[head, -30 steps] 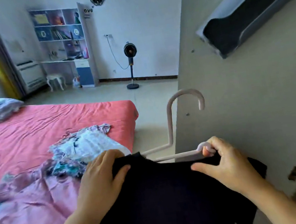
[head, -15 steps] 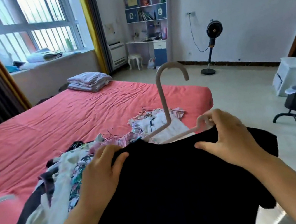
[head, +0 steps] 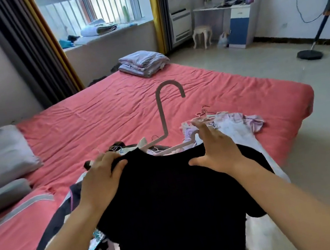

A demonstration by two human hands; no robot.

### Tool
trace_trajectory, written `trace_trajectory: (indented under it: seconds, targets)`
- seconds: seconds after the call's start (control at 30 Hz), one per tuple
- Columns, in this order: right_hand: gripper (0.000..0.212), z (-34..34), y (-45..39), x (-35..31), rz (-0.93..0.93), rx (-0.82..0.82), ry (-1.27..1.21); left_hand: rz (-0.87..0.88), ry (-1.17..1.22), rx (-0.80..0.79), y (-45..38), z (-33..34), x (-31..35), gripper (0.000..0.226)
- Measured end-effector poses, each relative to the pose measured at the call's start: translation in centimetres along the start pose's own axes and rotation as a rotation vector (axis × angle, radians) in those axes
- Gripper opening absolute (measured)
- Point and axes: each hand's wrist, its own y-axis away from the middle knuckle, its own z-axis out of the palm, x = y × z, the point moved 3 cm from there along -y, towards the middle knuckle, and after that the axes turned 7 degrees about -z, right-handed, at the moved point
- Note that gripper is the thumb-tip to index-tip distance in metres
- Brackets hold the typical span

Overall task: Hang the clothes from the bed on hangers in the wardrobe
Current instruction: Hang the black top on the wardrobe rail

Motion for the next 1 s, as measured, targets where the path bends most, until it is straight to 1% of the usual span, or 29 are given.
trace_trajectory:
  seconds: [0.03, 0.1, 0.2, 0.33, 0.5, 0.6, 0.63, 0.7, 0.8, 0.83, 0.87, 0.93, 0.97, 1.0]
  targets:
    - [0.098, 1.2, -1.2, 1.2, 0.021, -0.012, -0.029, -0.020, -0.027, -0.012, -0.8, 1.0, -0.1, 0.017]
    - [0.095, 3.6, -4.0, 3.9, 0.059, -0.042, -0.081, -0.047, -0.060, 0.011, -2.3, 3.0, -0.1, 0.022]
    - [0.093, 7.3, -7.6, 7.4, 0.114, -0.100, -0.115, -0.038, -0.093, 0.027, -3.2, 5.8, 0.0, 0.028]
    - [0.098, 12.9, -12.0, 11.5, 0.164, -0.216, -0.127, -0.155, -0.088, -0.079, -3.1, 9.8, -1.9, 0.027]
    - [0.106, 19.0, -15.0, 14.7, 0.169, -0.282, -0.146, -0.317, -0.146, -0.228, -2.9, 13.6, -4.8, 0.029]
    - [0.110, 22.2, -14.8, 15.8, 0.157, -0.337, -0.021, -0.369, -0.185, -0.272, -3.2, 15.1, -5.7, 0.031]
    - [0.107, 23.0, -14.4, 15.8, 0.131, -0.359, 0.035, -0.378, -0.190, -0.277, -3.3, 15.6, -5.9, 0.030]
    - [0.094, 24.4, -13.0, 15.8, 0.090, -0.369, 0.104, -0.401, -0.191, -0.292, -3.2, 16.2, -6.0, 0.030]
    - [0.070, 26.0, -10.3, 15.6, 0.088, -0.336, 0.088, -0.417, -0.186, -0.316, -2.7, 16.8, -5.9, 0.028]
    - [0.064, 26.4, -9.6, 15.5, 0.092, -0.381, 0.094, -0.416, -0.185, -0.324, -2.4, 16.9, -5.9, 0.028]
    - [0.059, 26.6, -9.0, 15.5, 0.096, -0.460, 0.100, -0.417, -0.185, -0.331, -2.2, 17.0, -5.9, 0.027]
    - [0.056, 26.8, -8.3, 15.6, 0.095, -0.616, 0.087, -0.418, -0.188, -0.341, -1.7, 16.8, -5.8, 0.027]
    - [0.055, 26.5, -8.2, 15.7, 0.103, -0.649, 0.061, -0.416, -0.190, -0.343, -1.5, 16.6, -5.8, 0.028]
    - [0.053, 25.8, -8.3, 15.7, 0.109, -0.622, 0.022, -0.412, -0.193, -0.343, -1.3, 16.4, -5.7, 0.028]
